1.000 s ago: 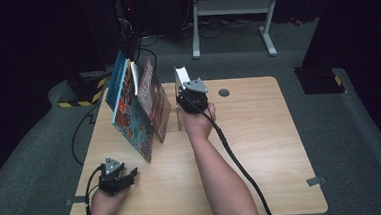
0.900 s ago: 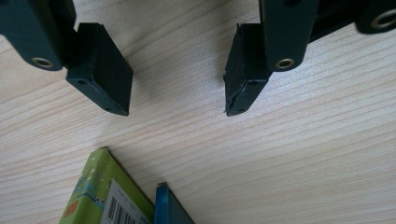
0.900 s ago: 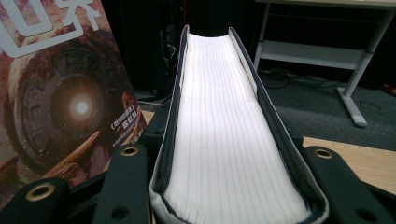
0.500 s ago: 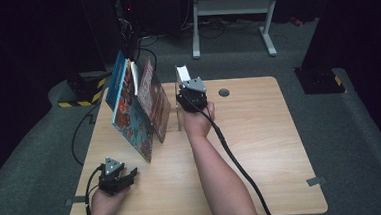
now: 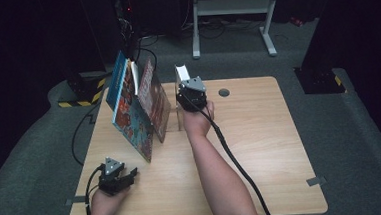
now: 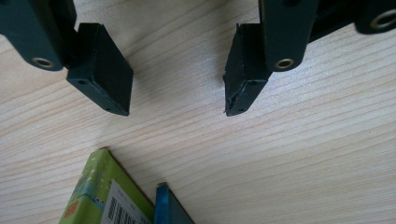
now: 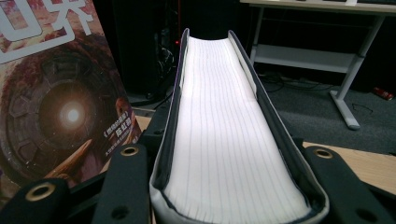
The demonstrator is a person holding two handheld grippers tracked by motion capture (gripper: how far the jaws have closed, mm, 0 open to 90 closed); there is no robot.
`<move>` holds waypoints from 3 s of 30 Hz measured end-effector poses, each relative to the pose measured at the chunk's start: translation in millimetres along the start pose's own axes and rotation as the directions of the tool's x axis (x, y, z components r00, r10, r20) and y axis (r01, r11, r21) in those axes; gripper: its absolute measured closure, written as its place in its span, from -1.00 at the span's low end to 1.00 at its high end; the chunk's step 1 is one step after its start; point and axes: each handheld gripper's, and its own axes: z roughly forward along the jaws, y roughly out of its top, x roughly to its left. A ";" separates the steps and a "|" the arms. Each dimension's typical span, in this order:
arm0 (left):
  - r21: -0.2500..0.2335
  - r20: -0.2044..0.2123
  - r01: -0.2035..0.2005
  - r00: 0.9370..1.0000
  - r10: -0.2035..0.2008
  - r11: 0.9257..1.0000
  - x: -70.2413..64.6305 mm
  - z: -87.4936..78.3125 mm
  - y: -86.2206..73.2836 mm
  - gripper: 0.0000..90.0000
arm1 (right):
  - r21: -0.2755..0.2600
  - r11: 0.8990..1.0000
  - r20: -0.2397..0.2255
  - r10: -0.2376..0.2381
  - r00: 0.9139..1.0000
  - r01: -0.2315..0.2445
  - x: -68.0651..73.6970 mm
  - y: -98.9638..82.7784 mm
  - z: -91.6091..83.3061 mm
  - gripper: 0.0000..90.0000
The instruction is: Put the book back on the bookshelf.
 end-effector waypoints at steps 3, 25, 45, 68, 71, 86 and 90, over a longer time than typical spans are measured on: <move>0.001 0.001 -0.002 1.000 0.002 1.000 0.2 -0.1 0.0 -0.07 | 0.000 1.000 0.003 -0.003 1.000 0.003 1.0 -0.9 0.2 0.20; -0.001 0.000 -0.001 1.000 0.001 1.000 -0.4 -0.1 -0.2 -0.07 | 0.013 1.000 -0.047 0.011 0.999 -0.011 -11.2 -6.9 -8.5 0.06; -0.002 -0.004 -0.001 1.000 0.001 1.000 -0.5 0.4 0.2 -0.07 | -0.011 0.999 -0.107 0.031 0.994 -0.033 -20.6 -22.1 -31.4 0.08; -0.001 -0.003 0.000 1.000 0.000 1.000 -0.7 0.4 0.2 -0.07 | -0.035 0.998 -0.044 0.046 0.998 -0.048 -14.4 -29.5 -42.4 0.17; -0.001 -0.004 0.000 1.000 0.000 1.000 -0.7 0.4 0.2 -0.07 | -0.033 0.998 -0.058 0.042 0.997 -0.044 -15.9 -29.0 -41.9 0.15; 0.001 -0.001 0.001 1.000 -0.001 1.000 -0.9 0.4 0.3 -0.08 | 0.015 0.999 -0.140 0.048 0.989 -0.046 -25.4 -32.8 -41.8 -0.26; 0.001 0.001 0.000 1.000 0.000 1.000 -0.8 0.4 0.3 -0.09 | 0.005 1.000 -0.153 0.031 0.988 -0.030 -26.4 -35.6 -44.8 -0.26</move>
